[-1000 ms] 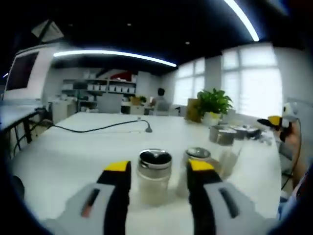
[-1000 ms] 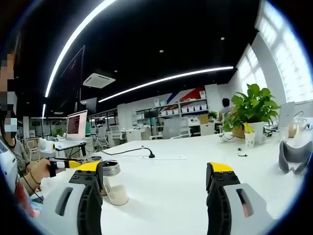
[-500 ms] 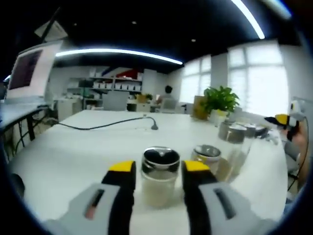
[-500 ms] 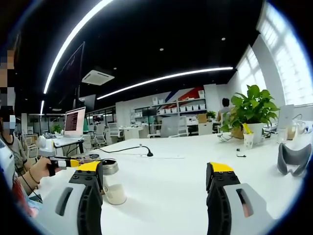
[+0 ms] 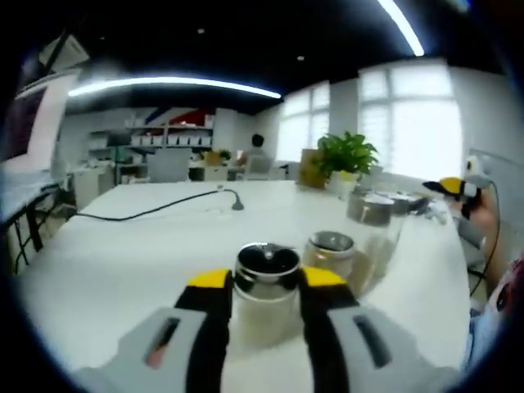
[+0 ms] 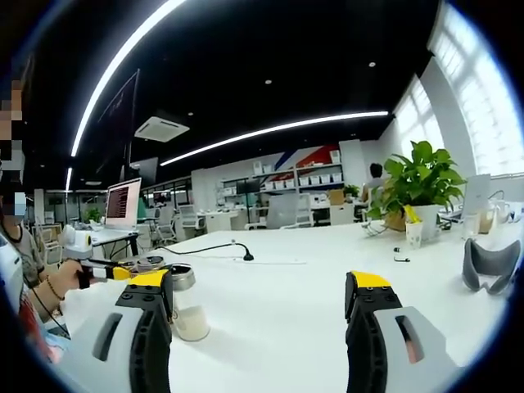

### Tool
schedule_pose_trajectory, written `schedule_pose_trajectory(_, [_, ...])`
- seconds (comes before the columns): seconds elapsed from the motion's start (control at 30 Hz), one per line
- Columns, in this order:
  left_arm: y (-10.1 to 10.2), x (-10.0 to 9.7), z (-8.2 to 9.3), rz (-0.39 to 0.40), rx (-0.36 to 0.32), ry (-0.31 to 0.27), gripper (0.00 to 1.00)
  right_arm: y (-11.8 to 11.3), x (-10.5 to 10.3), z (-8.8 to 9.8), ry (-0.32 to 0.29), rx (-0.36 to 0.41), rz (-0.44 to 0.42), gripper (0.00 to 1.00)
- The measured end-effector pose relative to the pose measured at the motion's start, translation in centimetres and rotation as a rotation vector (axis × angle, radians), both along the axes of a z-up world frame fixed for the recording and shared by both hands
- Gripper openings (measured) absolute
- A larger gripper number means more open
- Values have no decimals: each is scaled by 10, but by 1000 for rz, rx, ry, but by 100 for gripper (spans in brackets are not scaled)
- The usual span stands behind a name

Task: Rotate the seasoning bottle until the label or dispensing opening points toward the visible target arrow and the bottle remains upright within the marked orientation range

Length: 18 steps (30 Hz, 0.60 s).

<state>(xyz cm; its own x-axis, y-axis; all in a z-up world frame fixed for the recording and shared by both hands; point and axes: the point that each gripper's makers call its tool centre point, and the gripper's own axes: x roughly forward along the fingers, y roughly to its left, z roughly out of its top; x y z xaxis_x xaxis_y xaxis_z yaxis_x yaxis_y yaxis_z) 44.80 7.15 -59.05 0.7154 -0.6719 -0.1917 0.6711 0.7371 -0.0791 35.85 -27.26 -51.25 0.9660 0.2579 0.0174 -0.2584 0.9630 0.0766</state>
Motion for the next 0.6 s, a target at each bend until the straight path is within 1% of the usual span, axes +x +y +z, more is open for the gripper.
schedule_pose_trajectory(0.03, [1,-1,0,-13,1,8,34,1,0,0,1,-5,2,90])
schedule_pose_trajectory(0.07, [0,-2,0,-68,33,2,33,2,0,-1,2,-5,7,90])
schedule_pose_trajectory(0.13, [-1,-3,-1,-123,57,14,34,4,1,-1,2,-2,13,90])
schedule_pose_trajectory(0.23, [0,-4,-2,-218,89,22,33,5,1,-2,9,-22,13,90])
schedule_pose_trajectory(0.37, [-1,-6,-3,-346,92,53,33,3,1,-2,4,-4,16,90])
schedule_pose_trajectory(0.4, [-1,-8,-4,-395,89,61,34,3,1,-2,5,-2,15,90])
schedule_pose_trajectory(0.43, [-1,-10,-4,-461,83,67,34,3,1,-2,7,-1,14,90])
schedule_pose_trajectory(0.47, [-1,-12,-4,-503,88,58,34,3,2,-3,7,-3,13,90])
schedule_pose_trajectory(0.5, [0,-14,-5,-554,95,55,34,3,2,-2,2,-17,15,90])
schedule_pose_trajectory(0.53, [1,-16,-5,-600,97,64,34,5,1,-1,-3,-36,21,90])
schedule_pose_trajectory(0.6, [1,-17,-4,-661,89,53,34,10,0,1,-14,-52,36,90])
